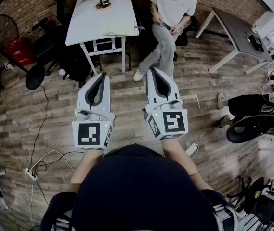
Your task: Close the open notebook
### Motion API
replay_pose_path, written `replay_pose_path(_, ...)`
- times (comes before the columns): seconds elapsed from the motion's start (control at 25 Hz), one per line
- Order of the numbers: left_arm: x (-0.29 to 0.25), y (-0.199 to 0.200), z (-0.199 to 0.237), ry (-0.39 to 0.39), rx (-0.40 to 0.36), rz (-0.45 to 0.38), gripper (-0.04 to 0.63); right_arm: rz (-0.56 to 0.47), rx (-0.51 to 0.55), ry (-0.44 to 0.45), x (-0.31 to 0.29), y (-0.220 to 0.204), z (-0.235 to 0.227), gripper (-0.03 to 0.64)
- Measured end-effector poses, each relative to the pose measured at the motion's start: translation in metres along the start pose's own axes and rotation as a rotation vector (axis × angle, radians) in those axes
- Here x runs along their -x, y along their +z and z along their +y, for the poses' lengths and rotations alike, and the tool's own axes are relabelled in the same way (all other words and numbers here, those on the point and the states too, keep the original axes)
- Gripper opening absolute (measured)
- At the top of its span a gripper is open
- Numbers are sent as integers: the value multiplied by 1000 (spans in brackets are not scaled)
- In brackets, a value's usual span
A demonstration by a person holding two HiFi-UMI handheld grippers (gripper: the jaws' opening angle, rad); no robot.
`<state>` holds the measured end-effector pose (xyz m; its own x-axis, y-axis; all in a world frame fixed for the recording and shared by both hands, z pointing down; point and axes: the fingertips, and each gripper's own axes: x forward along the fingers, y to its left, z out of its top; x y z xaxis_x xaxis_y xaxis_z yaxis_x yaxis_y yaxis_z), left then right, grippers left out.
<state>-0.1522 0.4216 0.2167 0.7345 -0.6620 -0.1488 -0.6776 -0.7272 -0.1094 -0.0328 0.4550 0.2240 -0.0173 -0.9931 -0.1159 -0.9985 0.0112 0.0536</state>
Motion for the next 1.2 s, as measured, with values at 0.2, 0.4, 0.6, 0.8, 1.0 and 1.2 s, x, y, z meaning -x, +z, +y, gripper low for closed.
replay_pose_path(0.2, -6, -8, -2, -3, -13, 4, -6, -4, 2, -2, -3, -11, -3, 11)
replay_pose_path(0.4, -2, -14, -10, 8, -21, 10, -6, -11, 4, 13, 2, -16, -4, 11)
replay_pose_path(0.6, 4, -20, -26, 13, -22, -1, -6, -31, 0, 26, 16, -21, -10, 12)
replay_pose_path(0.8, 13, -28, -39, 26, -15, 7, -6, -19, -29, 56, 29, -34, -12, 12)
replay_pose_path(1.0, 17, -35, -38, 32, -15, 20, -6, -5, -56, 66, 29, -43, -10, 33)
replay_pose_path(1.2, 2, -44, -18, 27, -3, 22, -6, 1, -61, 63, 3, -51, -6, 57)
